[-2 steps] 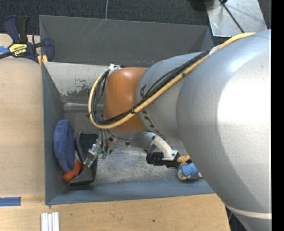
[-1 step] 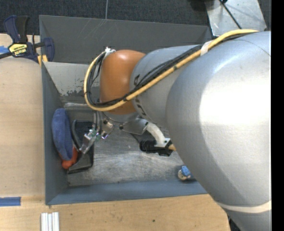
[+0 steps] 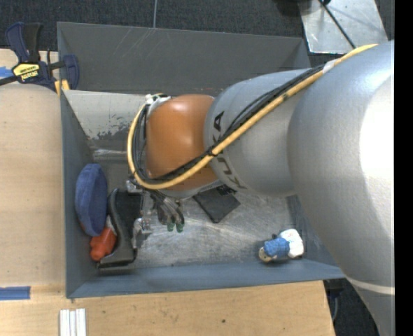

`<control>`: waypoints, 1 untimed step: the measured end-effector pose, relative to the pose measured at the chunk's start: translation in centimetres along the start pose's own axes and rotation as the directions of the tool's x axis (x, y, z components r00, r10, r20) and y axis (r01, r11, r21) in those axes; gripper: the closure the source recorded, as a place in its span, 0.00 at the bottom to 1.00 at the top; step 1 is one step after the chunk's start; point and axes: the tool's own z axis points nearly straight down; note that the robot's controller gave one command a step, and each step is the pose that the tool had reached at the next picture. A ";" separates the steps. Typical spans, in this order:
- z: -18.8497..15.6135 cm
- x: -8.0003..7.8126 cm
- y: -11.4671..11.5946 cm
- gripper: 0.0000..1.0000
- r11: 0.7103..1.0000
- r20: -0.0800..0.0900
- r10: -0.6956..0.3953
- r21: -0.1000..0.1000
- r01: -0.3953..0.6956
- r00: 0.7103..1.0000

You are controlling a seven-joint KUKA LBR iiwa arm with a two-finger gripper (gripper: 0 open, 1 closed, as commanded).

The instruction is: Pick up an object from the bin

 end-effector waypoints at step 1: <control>0.9 -0.1 -0.3 0.00 0.971 0.016 -0.241 -0.001 0.241 0.970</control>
Offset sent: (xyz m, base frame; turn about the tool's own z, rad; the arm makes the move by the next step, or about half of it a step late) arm -0.0272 -0.0126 -0.0499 -0.6002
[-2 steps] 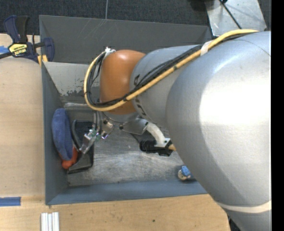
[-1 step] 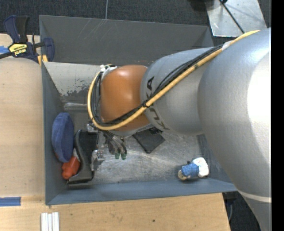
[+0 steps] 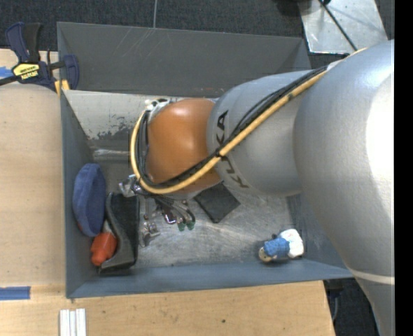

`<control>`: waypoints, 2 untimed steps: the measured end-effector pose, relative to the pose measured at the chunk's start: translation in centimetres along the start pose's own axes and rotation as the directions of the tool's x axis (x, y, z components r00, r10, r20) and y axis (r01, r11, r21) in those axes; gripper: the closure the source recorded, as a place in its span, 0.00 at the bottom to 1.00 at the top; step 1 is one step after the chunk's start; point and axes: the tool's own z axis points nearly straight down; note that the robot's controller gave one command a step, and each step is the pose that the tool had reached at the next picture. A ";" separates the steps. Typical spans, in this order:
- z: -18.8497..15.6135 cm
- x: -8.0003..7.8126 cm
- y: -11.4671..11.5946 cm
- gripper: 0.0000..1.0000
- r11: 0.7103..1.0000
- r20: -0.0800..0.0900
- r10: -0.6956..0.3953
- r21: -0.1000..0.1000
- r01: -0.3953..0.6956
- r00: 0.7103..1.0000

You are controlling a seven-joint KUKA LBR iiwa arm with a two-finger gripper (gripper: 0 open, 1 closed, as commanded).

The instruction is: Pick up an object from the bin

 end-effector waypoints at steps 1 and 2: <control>0.6 0.0 0.1 0.00 0.979 0.010 -0.204 0.002 0.204 0.979; 0.4 -0.2 0.1 1.00 0.979 0.018 -0.204 0.002 0.204 0.979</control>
Offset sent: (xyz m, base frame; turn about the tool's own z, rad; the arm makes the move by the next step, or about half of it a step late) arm -0.0260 0.0108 -0.0408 -0.4850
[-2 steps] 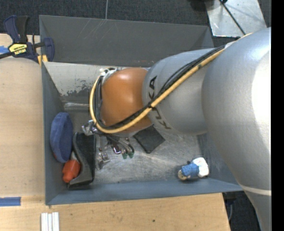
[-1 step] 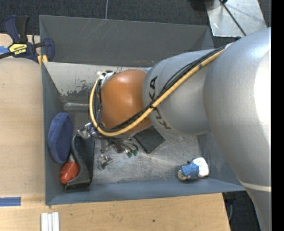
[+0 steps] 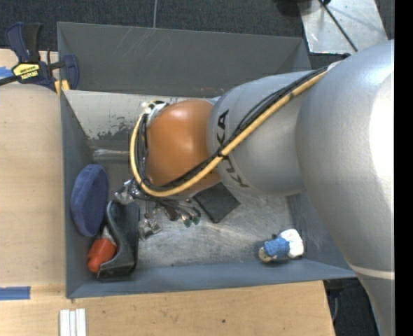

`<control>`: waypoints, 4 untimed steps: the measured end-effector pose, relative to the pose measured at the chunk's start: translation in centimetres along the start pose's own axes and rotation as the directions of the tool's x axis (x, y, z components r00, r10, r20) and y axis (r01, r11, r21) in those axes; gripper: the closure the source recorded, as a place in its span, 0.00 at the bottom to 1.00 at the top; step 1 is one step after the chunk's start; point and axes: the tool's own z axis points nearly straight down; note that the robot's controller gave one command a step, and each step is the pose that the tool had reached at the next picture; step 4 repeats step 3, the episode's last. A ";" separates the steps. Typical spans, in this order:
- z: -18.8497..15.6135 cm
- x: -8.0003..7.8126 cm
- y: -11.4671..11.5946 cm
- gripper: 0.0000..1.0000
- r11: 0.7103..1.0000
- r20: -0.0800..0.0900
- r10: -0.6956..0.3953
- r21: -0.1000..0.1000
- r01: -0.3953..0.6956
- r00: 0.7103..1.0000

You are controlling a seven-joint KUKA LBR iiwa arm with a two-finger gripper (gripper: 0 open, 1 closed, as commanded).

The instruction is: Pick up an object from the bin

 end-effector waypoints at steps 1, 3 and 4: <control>-3.1 -0.5 -0.5 1.00 1.000 -0.038 0.005 -0.002 -0.005 0.999; -5.9 -0.8 -1.1 1.00 1.000 -0.048 0.013 -0.005 -0.013 0.999; -5.9 -0.8 -1.1 1.00 1.000 -0.048 0.013 -0.005 -0.013 0.999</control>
Offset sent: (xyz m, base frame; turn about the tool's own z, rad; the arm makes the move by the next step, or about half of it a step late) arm 0.0000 0.0000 0.0280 0.0002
